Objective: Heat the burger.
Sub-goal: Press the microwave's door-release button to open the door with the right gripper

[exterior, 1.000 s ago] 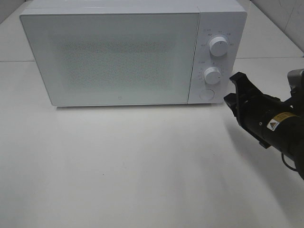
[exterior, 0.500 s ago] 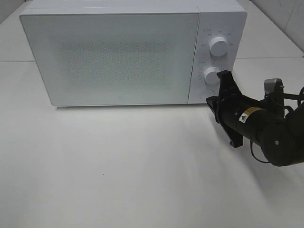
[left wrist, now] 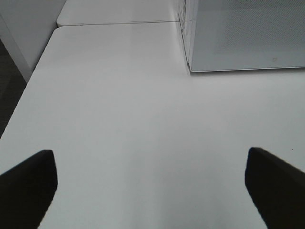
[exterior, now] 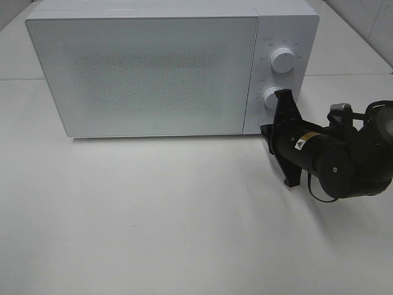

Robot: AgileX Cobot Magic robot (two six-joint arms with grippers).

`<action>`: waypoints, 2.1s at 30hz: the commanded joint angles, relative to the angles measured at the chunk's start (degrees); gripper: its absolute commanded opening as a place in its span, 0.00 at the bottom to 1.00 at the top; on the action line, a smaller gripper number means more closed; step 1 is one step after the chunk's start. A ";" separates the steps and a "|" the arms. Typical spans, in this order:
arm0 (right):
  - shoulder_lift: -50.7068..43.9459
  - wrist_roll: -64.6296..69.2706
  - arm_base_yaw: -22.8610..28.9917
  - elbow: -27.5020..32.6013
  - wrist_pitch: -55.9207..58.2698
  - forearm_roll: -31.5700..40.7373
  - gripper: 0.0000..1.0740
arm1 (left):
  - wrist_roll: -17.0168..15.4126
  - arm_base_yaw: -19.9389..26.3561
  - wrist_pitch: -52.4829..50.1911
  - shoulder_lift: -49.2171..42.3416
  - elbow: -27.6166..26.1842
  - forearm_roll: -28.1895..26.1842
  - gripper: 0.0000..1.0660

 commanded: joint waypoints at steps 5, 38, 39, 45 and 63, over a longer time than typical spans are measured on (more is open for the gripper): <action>0.69 0.23 0.00 -2.46 1.66 1.26 0.00 | -0.34 0.23 -0.74 -1.03 0.17 -0.23 0.98; 0.69 -2.18 -1.38 -5.04 2.18 4.07 0.00 | -0.34 0.23 -0.74 -1.03 0.17 -0.23 0.98; 0.69 -2.18 -1.38 -5.04 2.18 4.07 0.00 | -0.34 0.23 -0.74 -1.03 0.17 -0.23 0.98; 0.69 -2.12 -1.38 -6.07 1.89 3.55 0.00 | -0.34 0.23 -0.74 -1.03 0.17 -0.23 0.98; 0.69 -1.03 -2.69 -7.28 1.03 2.35 0.00 | -0.34 0.23 -0.74 -1.03 0.17 -0.23 0.98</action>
